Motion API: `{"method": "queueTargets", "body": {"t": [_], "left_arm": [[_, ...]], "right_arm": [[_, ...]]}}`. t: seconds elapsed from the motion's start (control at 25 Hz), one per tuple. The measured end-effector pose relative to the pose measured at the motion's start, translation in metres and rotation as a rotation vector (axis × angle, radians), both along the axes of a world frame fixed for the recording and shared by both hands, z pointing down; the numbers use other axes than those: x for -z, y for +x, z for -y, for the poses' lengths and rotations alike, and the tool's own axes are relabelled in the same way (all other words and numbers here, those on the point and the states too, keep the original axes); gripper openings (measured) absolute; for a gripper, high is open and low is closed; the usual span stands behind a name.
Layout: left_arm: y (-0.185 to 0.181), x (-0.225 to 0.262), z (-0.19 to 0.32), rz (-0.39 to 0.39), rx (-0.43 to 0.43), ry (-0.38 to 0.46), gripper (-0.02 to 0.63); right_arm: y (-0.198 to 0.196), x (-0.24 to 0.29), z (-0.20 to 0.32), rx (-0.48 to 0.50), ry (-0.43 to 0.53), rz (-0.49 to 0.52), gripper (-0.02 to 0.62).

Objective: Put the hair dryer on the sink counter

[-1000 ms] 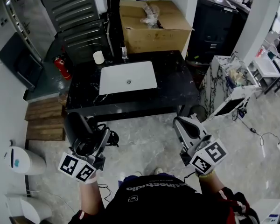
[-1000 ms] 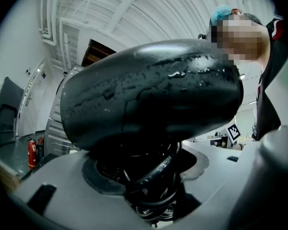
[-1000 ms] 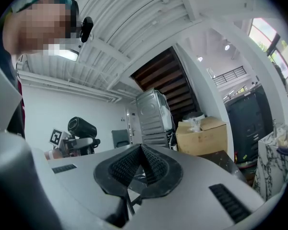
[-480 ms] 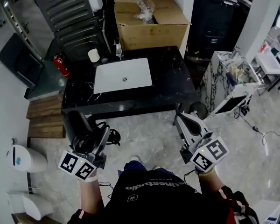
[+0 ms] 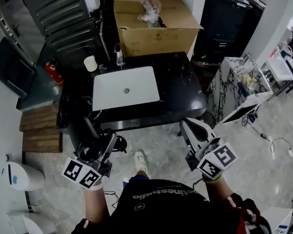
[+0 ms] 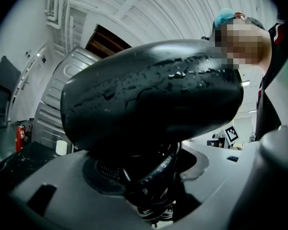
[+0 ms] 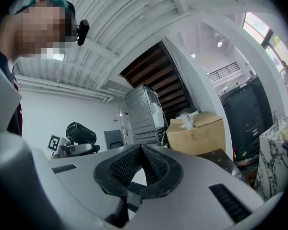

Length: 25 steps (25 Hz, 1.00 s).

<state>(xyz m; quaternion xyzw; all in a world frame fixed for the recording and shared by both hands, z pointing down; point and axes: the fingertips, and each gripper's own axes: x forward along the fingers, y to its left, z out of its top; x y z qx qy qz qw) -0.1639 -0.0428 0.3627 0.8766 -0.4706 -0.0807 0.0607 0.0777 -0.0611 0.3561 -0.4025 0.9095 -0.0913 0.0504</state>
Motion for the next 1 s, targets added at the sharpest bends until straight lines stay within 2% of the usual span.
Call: {"method": "queueTargets", "body": {"t": [0.36, 0.6, 0.76, 1.0], "left_arm": [[-0.074, 0.005, 0.129, 0.020, -0.054, 0.010, 0.290], [-0.109, 0.007, 0.182, 0.051, -0.101, 0.025, 0.291], [-0.107, -0.001, 0.215, 0.062, -0.139, 0.002, 0.291], [-0.069, -0.019, 0.257, 0.065, -0.211, -0.060, 0.290]], "right_arm": [[-0.089, 0.030, 0.125, -0.011, 0.047, -0.014, 0.037], [-0.130, 0.034, 0.173, -0.036, 0.061, -0.046, 0.038], [-0.127, 0.032, 0.195, -0.072, 0.030, -0.054, 0.038], [-0.097, 0.034, 0.222, -0.115, 0.013, -0.061, 0.037]]}}
